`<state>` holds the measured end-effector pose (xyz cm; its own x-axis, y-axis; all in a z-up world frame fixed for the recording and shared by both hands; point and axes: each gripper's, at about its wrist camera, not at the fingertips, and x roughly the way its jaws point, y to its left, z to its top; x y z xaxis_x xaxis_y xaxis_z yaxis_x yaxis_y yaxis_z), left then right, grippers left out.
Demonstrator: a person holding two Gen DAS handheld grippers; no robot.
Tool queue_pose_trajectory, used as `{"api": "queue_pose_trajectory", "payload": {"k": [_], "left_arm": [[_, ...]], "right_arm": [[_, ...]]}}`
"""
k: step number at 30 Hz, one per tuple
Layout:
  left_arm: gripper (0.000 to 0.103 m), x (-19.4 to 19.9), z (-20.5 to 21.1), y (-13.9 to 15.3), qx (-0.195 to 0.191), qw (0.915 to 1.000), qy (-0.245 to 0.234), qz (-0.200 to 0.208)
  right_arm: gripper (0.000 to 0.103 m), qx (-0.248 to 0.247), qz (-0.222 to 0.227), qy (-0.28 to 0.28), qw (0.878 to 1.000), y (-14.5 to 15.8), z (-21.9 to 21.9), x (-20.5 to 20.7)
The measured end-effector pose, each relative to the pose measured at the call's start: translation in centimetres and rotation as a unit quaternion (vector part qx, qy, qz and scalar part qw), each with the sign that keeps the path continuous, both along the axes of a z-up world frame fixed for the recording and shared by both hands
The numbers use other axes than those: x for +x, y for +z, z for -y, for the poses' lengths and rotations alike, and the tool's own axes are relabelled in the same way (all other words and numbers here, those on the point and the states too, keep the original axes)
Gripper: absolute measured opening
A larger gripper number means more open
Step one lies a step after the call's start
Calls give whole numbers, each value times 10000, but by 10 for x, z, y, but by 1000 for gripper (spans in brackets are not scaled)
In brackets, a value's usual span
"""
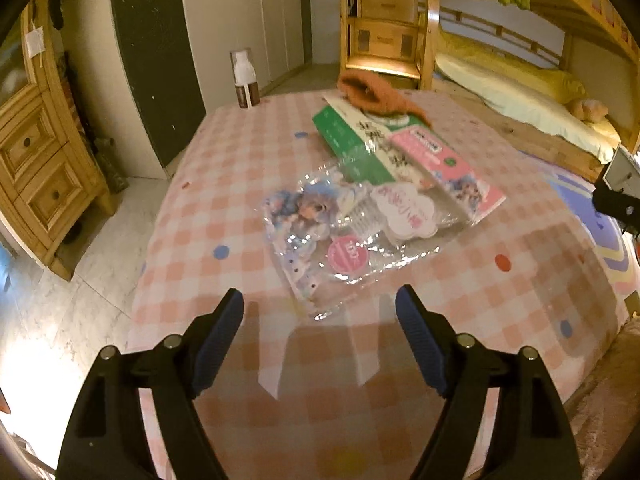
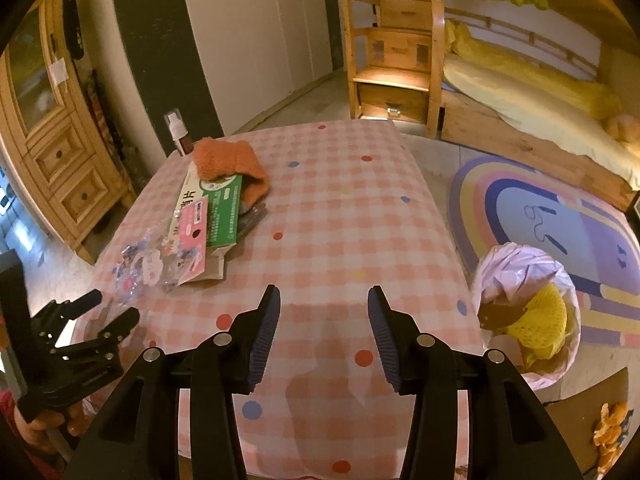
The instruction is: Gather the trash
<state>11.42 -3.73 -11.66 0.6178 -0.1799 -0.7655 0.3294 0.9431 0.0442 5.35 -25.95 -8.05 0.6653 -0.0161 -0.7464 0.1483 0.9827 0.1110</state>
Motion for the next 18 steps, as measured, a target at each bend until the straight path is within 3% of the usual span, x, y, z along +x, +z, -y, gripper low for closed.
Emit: {"api": "queue_pose_trajectory", "payload": {"k": [6, 8, 12, 15, 18], "left_arm": [[75, 11, 14, -7, 67, 9999, -146, 3], [68, 15, 15, -6, 16, 9998, -174, -36], [35, 13, 19, -3, -121, 9994, -280, -166], [28, 2, 26, 3, -232, 9987, -426, -150], [29, -12, 37, 11, -413, 9977, -493, -208]], "right_arm": [[47, 38, -15, -16, 10000, -1, 3, -1], [47, 44, 2, -9, 10000, 0, 4, -2], [47, 74, 52, -22, 10000, 2, 5, -5], [47, 108, 70, -40, 9999, 2, 8, -7], [47, 118, 81, -54, 9999, 3, 10, -7]]}}
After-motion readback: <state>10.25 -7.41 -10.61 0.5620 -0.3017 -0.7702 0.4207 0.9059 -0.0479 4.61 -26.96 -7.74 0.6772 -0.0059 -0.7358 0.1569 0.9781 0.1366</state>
